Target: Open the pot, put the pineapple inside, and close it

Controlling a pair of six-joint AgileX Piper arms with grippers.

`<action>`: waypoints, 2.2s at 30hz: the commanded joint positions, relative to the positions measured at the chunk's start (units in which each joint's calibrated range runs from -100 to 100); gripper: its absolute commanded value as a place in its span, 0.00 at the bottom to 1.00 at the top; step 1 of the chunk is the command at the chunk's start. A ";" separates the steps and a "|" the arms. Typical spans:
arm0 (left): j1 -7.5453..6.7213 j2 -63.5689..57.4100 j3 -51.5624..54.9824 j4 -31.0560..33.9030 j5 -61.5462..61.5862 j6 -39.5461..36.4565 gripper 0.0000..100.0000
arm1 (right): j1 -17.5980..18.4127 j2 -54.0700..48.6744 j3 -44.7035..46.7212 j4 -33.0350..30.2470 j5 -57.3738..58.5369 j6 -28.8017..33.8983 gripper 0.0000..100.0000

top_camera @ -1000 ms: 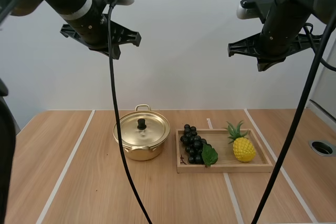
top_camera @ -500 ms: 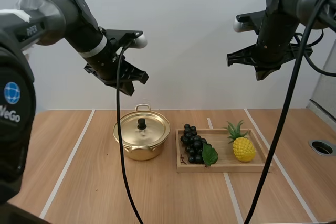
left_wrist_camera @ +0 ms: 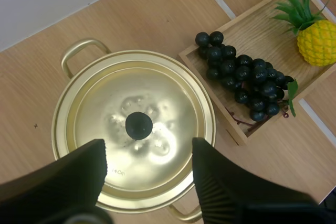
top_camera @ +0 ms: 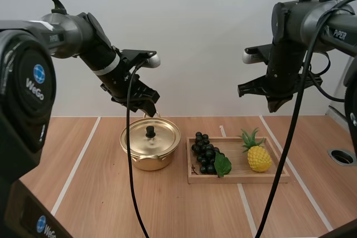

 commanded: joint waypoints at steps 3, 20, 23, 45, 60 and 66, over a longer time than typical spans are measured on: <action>-2.25 3.27 0.20 2.11 -3.04 0.92 0.87 | -0.22 -0.46 3.91 -0.48 -2.16 -0.49 0.00; -6.91 8.22 0.07 16.09 -14.87 -6.95 0.87 | -0.22 -0.46 5.17 -0.79 -3.65 -0.49 0.00; -6.91 9.53 0.07 16.09 -16.89 -6.95 0.87 | -0.22 -0.46 5.17 -0.79 -3.82 -0.49 0.00; -7.02 12.53 -0.21 12.63 -18.47 -5.48 0.86 | -0.22 -0.46 5.17 -0.79 -5.34 -0.49 0.00; -7.02 15.87 -0.21 12.15 -17.74 -5.48 0.73 | -0.22 -0.46 5.17 -0.79 -6.93 -0.49 0.00; -7.02 15.87 -0.21 13.29 -13.12 -5.80 0.00 | -0.22 -0.46 5.17 -0.79 -7.11 -0.49 0.00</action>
